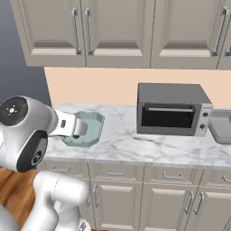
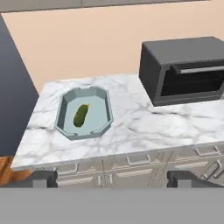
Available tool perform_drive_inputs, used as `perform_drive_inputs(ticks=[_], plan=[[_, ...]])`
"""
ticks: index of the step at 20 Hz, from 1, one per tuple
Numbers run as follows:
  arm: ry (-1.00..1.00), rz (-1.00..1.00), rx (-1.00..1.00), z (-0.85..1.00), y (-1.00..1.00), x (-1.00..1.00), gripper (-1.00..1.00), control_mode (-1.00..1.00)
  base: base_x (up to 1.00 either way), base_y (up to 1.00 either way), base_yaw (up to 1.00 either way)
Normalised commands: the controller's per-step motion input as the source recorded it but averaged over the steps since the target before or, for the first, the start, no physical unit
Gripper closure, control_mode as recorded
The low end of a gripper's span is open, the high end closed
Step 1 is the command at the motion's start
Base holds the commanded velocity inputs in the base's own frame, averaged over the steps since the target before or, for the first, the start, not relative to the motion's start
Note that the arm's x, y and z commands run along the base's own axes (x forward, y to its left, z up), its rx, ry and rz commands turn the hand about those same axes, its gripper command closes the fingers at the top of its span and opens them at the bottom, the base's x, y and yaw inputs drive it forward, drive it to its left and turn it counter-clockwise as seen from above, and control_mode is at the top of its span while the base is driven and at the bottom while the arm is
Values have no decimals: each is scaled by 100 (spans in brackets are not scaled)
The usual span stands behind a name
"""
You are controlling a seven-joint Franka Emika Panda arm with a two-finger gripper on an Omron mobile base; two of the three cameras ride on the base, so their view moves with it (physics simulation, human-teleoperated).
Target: Place one cucumber and one fish in each tupperware on the nearby counter, to pack two identical lunches.
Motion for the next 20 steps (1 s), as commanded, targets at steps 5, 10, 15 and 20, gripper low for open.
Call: perform_drive_inputs(ticks=[5, 10, 15, 20], plan=[[0, 0, -14, 16, -3, -79, -100, 100, -17, -10, 0], [0, 0, 0, 0, 0, 0, -100, 100, -15, -92, -13], [0, 0, 0, 0, 0, 0, -100, 100, -28, -100, -22], [0, 0, 0, 0, 0, 0, -100, 100, -52, -63, 9]])
